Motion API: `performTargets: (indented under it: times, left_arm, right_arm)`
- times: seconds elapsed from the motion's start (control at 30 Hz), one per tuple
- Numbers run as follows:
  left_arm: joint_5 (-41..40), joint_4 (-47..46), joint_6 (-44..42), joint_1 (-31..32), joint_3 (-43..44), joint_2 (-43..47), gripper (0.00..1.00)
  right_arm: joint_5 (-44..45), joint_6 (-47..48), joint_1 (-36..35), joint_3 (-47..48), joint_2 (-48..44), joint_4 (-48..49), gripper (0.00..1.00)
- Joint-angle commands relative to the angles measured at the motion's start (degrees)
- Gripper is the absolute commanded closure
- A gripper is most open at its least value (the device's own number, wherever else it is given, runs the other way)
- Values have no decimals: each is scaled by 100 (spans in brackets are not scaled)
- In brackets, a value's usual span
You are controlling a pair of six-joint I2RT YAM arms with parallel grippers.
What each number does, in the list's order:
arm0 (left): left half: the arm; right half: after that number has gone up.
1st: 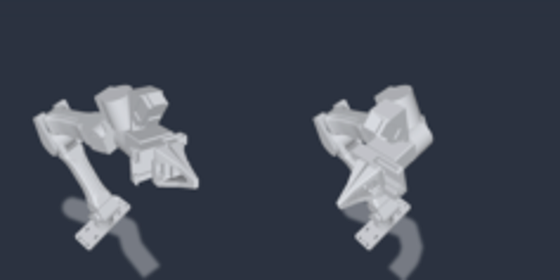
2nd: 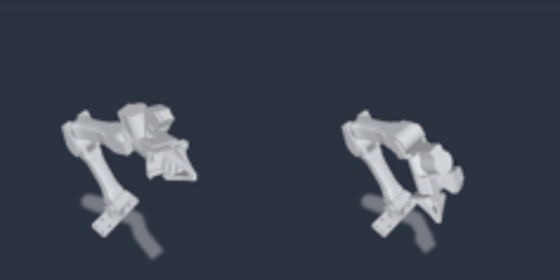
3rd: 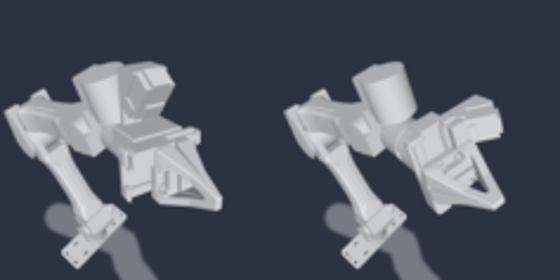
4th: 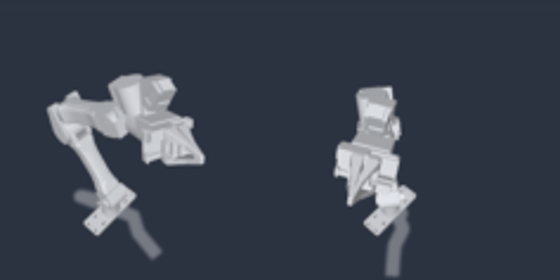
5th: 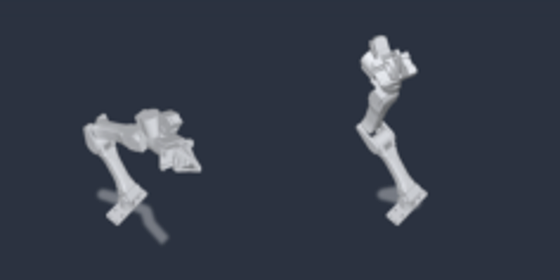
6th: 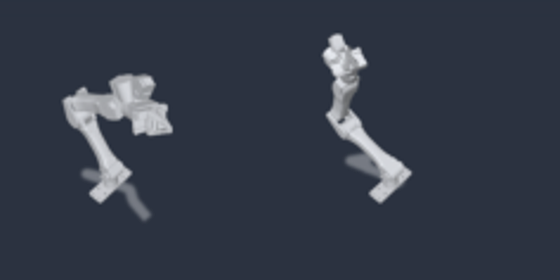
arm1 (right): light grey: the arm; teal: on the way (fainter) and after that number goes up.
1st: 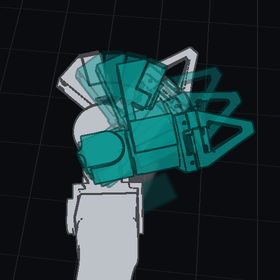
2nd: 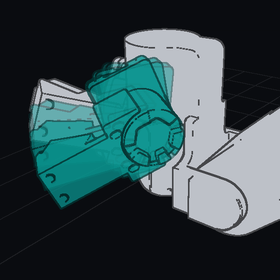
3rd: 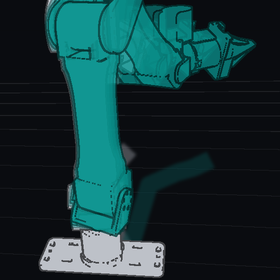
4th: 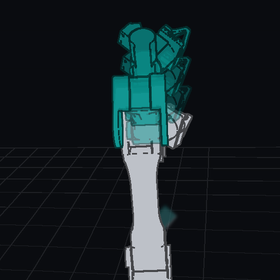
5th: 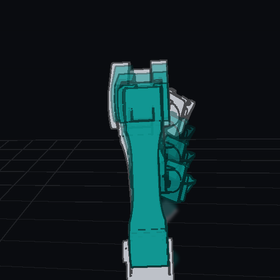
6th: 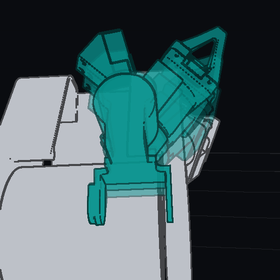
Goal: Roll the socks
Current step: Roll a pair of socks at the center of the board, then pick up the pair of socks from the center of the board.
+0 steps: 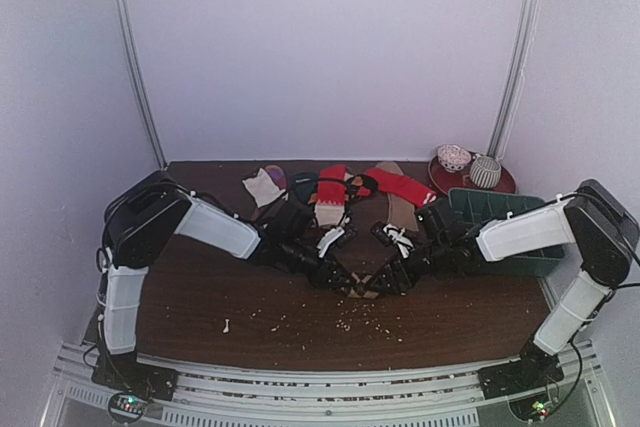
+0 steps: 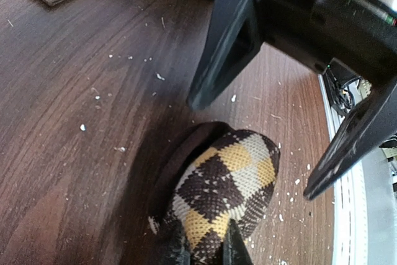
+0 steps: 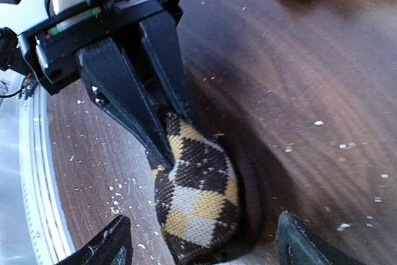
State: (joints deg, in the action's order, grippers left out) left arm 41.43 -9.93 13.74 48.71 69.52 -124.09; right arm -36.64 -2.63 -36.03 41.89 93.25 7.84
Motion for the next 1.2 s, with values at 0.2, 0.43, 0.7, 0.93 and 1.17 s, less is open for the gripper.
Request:
performTargets:
  times: [0.2,0.43,0.7,0.93,1.17]
  left_arm:
    - [-1098,2148,-116,-54,-426,-818,100]
    - [-1103,2136,-162,-54,-438,-823,100]
    - [-1169,2144,-196,-50,-426,-847,100]
    - [-1175,2144,-227,-51,-380,-862,100]
    - [-1191,2125,-240,-51,-347,-888,100]
  right_arm:
    - [-628,-141,13,529,819,65,16]
    - [-13,-287,53,335,769,200,16]
    - [-948,-580,44,-116,841,713,23]
    - [-1299,-767,44,-85,1123,963,45]
    - [-1266,-939,44,1,1324,1097,61]
